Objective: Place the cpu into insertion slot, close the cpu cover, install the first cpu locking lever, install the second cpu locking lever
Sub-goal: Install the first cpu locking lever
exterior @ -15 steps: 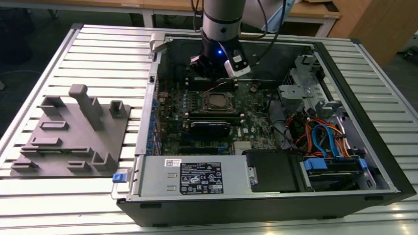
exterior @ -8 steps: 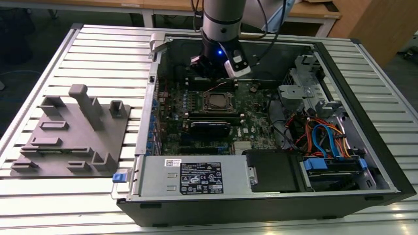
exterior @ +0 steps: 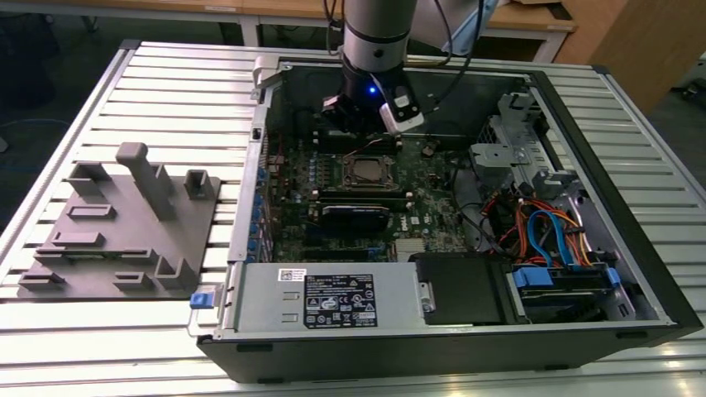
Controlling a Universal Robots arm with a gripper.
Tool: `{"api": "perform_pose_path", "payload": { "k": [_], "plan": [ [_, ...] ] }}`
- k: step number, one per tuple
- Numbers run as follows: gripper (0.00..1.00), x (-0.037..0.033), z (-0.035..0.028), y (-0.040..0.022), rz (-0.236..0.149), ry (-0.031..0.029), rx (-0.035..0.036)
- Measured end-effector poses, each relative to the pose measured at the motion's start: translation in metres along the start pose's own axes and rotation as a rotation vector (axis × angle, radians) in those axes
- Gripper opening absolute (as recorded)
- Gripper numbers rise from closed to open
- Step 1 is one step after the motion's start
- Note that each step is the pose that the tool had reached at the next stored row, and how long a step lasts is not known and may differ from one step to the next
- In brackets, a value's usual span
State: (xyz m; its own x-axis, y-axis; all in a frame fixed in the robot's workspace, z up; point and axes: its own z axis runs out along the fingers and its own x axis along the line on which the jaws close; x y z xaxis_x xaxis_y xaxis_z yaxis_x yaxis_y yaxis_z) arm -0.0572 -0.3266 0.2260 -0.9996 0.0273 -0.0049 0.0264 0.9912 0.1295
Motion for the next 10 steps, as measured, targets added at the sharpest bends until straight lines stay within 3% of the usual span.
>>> {"api": "perform_pose_path", "payload": {
  "k": [10],
  "plan": [
    [0.1, -0.0001, 0.0006, 0.0011, 0.0, -0.0001, -0.0001]
  ]
}}
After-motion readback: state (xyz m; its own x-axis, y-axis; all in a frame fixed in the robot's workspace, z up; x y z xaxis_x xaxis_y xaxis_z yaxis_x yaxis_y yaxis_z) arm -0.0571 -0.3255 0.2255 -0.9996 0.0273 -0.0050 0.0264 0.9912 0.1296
